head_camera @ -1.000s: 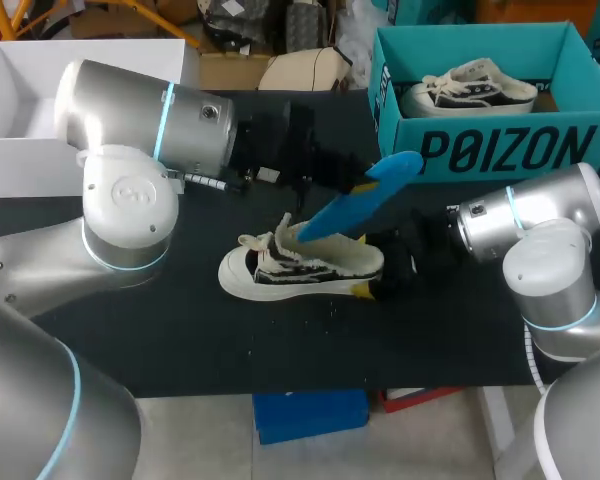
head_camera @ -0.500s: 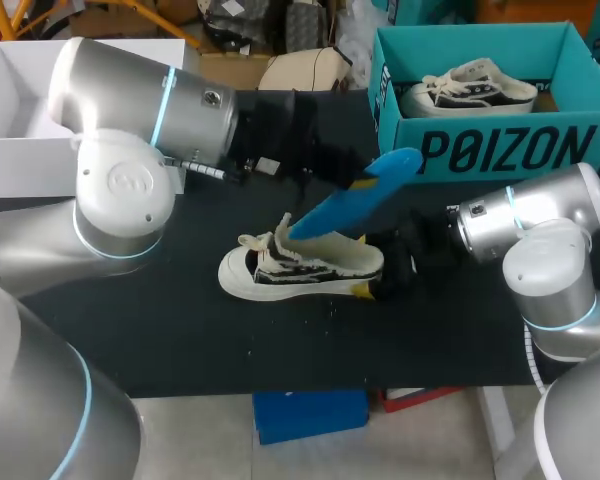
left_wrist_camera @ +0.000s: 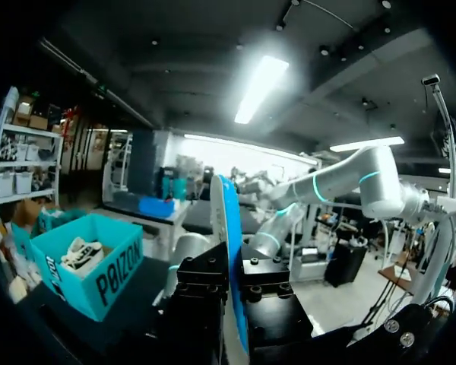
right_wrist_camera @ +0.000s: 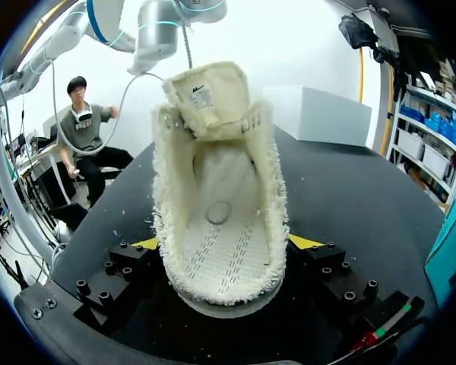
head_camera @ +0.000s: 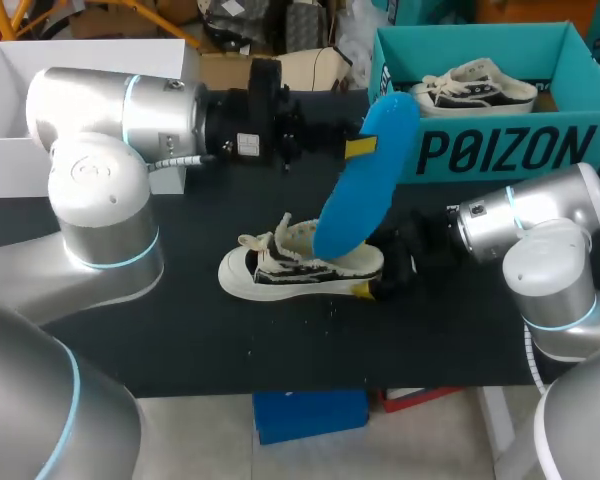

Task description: Take the shoe out of the shoebox, open the shoe tongue, remove and reinsert the insole, then place the shoe into the shoebox

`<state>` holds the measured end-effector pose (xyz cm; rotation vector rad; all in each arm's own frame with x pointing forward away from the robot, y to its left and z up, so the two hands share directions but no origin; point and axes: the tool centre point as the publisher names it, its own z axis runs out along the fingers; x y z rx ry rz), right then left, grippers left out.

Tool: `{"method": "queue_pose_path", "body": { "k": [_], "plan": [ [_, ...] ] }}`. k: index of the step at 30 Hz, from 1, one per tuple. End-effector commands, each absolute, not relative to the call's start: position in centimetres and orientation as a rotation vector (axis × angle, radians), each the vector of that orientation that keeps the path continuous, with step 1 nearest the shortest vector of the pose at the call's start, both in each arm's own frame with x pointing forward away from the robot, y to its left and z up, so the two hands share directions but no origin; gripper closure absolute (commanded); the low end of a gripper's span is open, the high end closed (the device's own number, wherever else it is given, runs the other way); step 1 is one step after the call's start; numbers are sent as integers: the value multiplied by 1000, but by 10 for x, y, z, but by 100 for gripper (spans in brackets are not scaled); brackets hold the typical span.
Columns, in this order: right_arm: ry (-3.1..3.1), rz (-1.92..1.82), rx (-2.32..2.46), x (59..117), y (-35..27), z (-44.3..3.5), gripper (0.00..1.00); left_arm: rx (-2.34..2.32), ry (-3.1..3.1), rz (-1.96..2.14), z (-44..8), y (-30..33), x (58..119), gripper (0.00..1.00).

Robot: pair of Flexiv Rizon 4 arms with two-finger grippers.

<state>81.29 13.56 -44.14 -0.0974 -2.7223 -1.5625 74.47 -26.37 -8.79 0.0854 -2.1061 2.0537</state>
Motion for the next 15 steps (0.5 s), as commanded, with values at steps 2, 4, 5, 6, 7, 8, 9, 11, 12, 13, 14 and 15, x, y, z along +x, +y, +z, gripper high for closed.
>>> {"method": "queue_pose_path", "body": {
  "k": [2, 4, 5, 6, 7, 8, 9, 11, 12, 13, 14, 15],
  "plan": [
    [-2723, -1561, -98, 813, 135, -445, 100, 138, -1904, 2162, -71, -263, 736, 100],
    [-2723, -1561, -98, 813, 135, -445, 100, 135, -1858, 2178, -62, -265, 733, 100],
    [-2723, -1561, -98, 813, 135, -445, 100, 132, -1860, 2178, -59, -265, 733, 100],
    [-2723, -1561, -98, 813, 135, -445, 100, 123, -1845, 2183, -55, -265, 732, 100],
    [-2723, -1561, -98, 813, 135, -445, 100, 113, -1831, 2193, -49, -265, 730, 100],
    [-2723, -1561, -98, 813, 135, -445, 100, 104, -1829, 2205, -43, -264, 730, 100],
    [-2723, -1561, -98, 813, 135, -445, 100, 99, -1817, 2209, -41, -264, 729, 100],
    [-2723, -1561, -98, 813, 135, -445, 100, 89, -1792, 2223, -31, -264, 728, 100],
    [-2723, -1561, -98, 813, 135, -445, 100, 75, -1782, 2223, -25, -264, 727, 100],
    [-2723, -1561, -98, 813, 135, -445, 100, 71, -1773, 2228, -21, -264, 726, 100],
    [-2723, -1561, -98, 813, 135, -445, 100, 66, -1778, 2228, -16, -264, 725, 100],
    [-2723, -1561, -98, 813, 135, -445, 100, 61, -1780, 2226, -14, -264, 725, 100]
  ]
}}
